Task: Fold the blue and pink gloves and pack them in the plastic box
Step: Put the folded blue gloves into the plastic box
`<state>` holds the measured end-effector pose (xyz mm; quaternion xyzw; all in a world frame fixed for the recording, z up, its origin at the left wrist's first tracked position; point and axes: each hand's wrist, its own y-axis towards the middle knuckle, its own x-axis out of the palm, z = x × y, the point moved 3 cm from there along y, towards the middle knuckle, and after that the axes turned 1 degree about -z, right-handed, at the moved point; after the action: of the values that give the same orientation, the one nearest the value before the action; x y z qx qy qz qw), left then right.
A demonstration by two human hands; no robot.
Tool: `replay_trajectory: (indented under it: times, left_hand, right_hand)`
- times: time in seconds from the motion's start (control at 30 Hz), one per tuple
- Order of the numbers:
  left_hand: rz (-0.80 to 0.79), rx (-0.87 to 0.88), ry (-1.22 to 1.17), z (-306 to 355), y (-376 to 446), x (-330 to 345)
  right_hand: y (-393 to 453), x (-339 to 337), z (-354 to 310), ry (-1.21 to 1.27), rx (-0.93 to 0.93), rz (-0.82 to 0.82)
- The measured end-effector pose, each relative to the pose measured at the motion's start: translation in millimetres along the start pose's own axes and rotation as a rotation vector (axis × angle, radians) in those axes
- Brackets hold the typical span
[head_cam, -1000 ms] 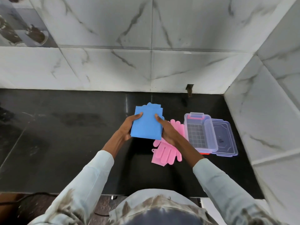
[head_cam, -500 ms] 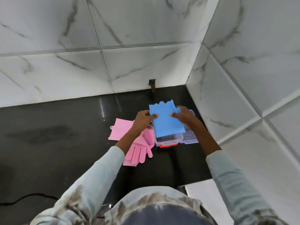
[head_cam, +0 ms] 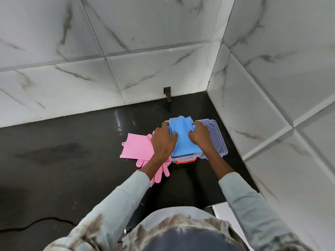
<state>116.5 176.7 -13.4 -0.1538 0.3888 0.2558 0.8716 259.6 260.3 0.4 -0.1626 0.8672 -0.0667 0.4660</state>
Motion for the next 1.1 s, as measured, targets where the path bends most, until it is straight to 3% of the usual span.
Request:
replay_trajectory:
  times: [0.33, 0.57, 0.7, 0.87, 0.97, 1.03, 1.1]
  left_hand:
    - [0.007, -0.016, -0.198, -1.0, -3.5, 0.0]
    - [-0.075, -0.190, -0.199, -16.1, 2.9, -1.5]
    - [-0.079, -0.194, -0.074, -21.8, 1.5, 0.2]
    - [-0.017, -0.010, 0.073, -12.8, 4.3, -3.8]
    - [0.027, 0.209, 0.168, -2.1, 1.7, -6.1]
    - [-0.009, 0.373, 0.255, 2.5, -0.8, -4.8]
    - [-0.088, 0.488, 0.324, 0.2, -4.7, 0.6]
  right_hand:
    - [-3.0, 20.9, -17.2, -0.050, 0.038, 0.008]
    - [-19.0, 46.7, -16.7, 0.024, 0.095, -0.006]
    - [-17.7, 49.9, -19.2, 0.023, 0.097, -0.043]
    - [-16.2, 48.7, -15.4, -0.118, 0.011, -0.085]
    - [-24.5, 48.6, -16.2, -0.227, -0.026, 0.007]
    - [-33.2, 44.1, -17.1, -0.367, -0.081, 0.148]
    - [-39.7, 46.4, -14.4, -0.378, -0.180, 0.117]
